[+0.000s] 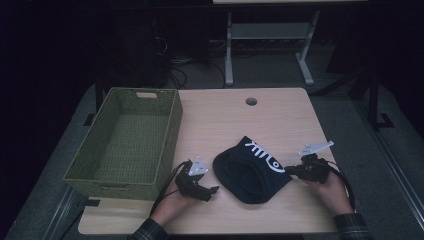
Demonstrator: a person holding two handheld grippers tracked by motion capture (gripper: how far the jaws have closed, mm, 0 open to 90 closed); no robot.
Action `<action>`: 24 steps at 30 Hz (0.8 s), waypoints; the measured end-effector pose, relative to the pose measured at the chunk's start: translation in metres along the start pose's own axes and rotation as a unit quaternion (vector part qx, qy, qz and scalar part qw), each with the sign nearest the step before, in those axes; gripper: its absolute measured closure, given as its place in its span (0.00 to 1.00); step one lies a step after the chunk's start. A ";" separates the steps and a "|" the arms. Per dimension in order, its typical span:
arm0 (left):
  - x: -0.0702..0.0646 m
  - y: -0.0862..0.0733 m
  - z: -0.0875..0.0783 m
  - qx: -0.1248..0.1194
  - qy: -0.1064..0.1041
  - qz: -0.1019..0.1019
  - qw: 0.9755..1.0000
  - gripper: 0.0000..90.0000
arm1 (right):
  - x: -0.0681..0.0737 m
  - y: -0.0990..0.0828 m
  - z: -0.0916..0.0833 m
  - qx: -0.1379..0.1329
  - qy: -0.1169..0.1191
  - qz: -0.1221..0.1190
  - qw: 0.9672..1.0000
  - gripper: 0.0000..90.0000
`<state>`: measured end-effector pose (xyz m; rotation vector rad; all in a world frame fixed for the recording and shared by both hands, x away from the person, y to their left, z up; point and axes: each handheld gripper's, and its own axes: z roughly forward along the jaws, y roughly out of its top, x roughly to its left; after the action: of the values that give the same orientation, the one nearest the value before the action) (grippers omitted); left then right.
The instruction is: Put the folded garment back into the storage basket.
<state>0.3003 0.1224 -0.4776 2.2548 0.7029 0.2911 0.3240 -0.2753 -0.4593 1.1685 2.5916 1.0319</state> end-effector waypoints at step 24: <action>0.000 0.000 0.000 0.000 0.001 0.002 1.000 0.14 | 0.023 -0.020 -0.015 -0.035 -0.023 0.012 0.999 0.80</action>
<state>0.3006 0.1225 -0.4775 2.2571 0.6993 0.2951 0.2901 -0.2766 -0.4567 1.1942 2.4929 1.0780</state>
